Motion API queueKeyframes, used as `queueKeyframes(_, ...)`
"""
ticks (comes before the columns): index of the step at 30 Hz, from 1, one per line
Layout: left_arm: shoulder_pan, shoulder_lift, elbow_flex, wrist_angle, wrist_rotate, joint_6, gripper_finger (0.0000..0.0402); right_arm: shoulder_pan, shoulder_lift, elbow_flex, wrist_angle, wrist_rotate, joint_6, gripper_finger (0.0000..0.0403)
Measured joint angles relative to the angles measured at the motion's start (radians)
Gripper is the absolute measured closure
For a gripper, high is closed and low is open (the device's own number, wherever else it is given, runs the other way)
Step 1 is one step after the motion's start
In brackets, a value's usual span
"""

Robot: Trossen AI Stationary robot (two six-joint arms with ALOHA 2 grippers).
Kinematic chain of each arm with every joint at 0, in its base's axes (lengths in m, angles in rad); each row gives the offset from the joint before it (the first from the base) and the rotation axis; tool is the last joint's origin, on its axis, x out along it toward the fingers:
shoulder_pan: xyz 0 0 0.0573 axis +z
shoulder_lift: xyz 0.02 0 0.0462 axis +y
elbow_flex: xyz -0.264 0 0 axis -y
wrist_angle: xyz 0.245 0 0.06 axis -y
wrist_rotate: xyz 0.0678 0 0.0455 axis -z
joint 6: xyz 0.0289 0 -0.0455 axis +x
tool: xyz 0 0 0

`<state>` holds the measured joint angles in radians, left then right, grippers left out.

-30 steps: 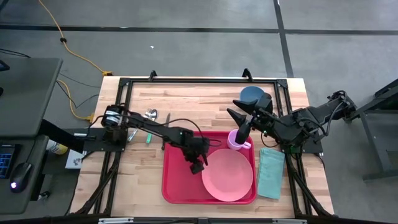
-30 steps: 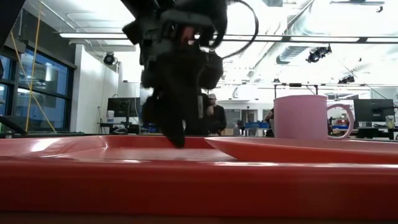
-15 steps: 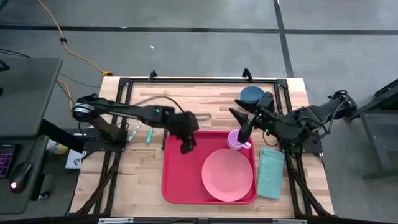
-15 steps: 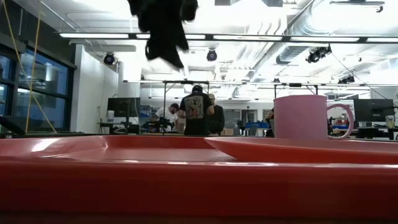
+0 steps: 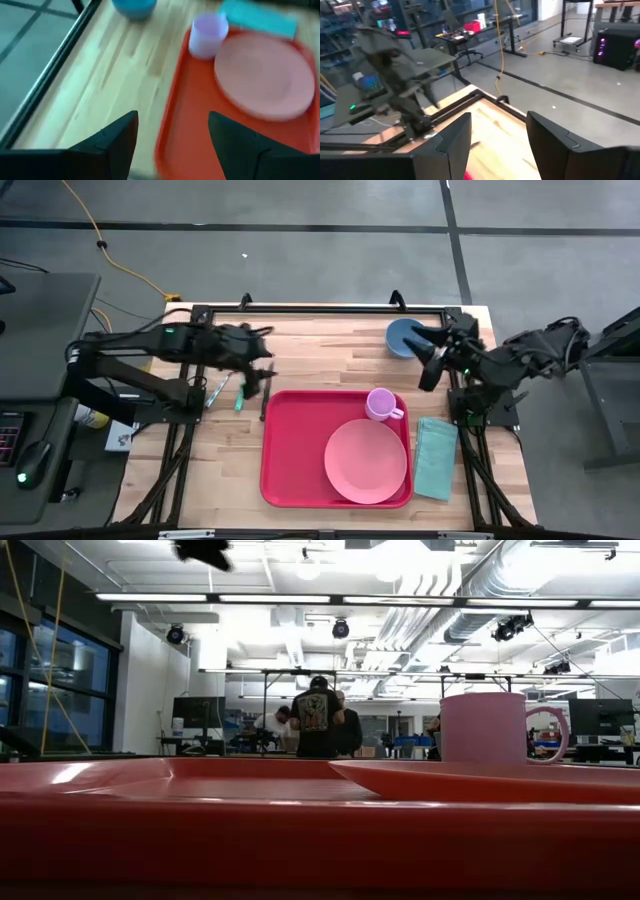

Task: Set up tray
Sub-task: Put the blue bowl into the pink plate

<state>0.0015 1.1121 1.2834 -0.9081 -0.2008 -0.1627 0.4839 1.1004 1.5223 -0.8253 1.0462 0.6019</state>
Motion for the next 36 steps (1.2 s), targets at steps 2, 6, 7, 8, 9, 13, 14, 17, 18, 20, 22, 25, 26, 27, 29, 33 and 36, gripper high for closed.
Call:
queueKeyframes(2, 0.005, -0.051, 0.001, -0.016, -0.015, 0.032, 0.0128, -0.022, -0.024, 0.0, -0.023, -0.001, -0.016, 0.0234)
queueKeyframes(6, 0.005, -0.146, 0.001, -0.086, -0.022, 0.065, 0.0128, -0.083, -0.063, 0.0, -0.035, -0.002, -0.074, 0.0234)
queueKeyframes(7, 0.005, -0.175, 0.002, -0.101, -0.027, 0.065, 0.0128, -0.105, -0.073, 0.0, -0.036, -0.003, -0.083, 0.0234)
queueKeyframes(8, 0.005, -0.205, -0.001, -0.138, -0.027, 0.065, 0.0128, -0.13, -0.086, 0.0, -0.04, -0.004, -0.086, 0.0234)
queueKeyframes(9, 0.005, -0.227, -0.001, -0.166, -0.036, 0.065, 0.0128, -0.157, -0.097, 0.0, -0.051, -0.006, -0.086, 0.0234)
queueKeyframes(13, 0.005, -0.337, -0.001, -0.198, -0.063, 0.093, 0.0128, -0.299, -0.123, 0.001, -0.099, -0.037, -0.087, 0.0234)
queueKeyframes(14, 0.005, -0.352, -0.001, -0.195, -0.064, 0.11, 0.0128, -0.343, -0.123, 0.001, -0.111, -0.054, -0.088, 0.0234)
queueKeyframes(17, 0.005, -0.419, 0.0, -0.193, -0.063, 0.147, 0.0128, -0.496, -0.114, 0.001, -0.134, -0.143, -0.117, 0.0234)
queueKeyframes(18, 0.005, -0.434, 0.0, -0.191, -0.062, 0.157, 0.0128, -0.548, -0.107, 0.001, -0.14, -0.185, -0.129, 0.0234)
queueKeyframes(20, 0.005, -0.461, 0.0, -0.187, -0.061, 0.166, 0.0128, -0.658, -0.088, 0.001, -0.143, -0.273, -0.136, 0.0234)
queueKeyframes(22, 0.005, -0.488, 0.0, -0.185, -0.06, 0.183, 0.0128, -0.768, -0.06, 0.001, -0.145, -0.378, -0.14, 0.0234)
queueKeyframes(25, 0.005, -0.507, 0.0, -0.184, -0.056, 0.215, 0.0128, -0.922, -0.015, 0.001, -0.146, -0.561, -0.176, 0.0234)
queueKeyframes(26, 0.005, -0.515, 0.0, -0.184, -0.056, 0.224, 0.0128, -0.968, 0.001, 0.001, -0.15, -0.615, -0.192, 0.0234)
queueKeyframes(27, 0.005, -0.517, 0.0, -0.184, -0.056, 0.233, 0.0128, -1.011, 0.019, 0.001, -0.159, -0.666, -0.212, 0.0234)
queueKeyframes(29, 0.005, -0.52, 0.0, -0.184, -0.056, 0.238, 0.0128, -1.091, 0.056, 0.001, -0.184, -0.757, -0.253, 0.0234)
queueKeyframes(33, 0.005, -0.517, 0.0, -0.184, -0.055, 0.23, 0.0128, -1.23, 0.141, 0.036, -0.3, -0.897, -0.351, 0.0234)
queueKeyframes(36, 0.005, -0.512, 0.0, -0.18, -0.054, 0.203, 0.0128, -1.287, 0.21, 0.078, -0.378, -0.932, -0.42, 0.0234)
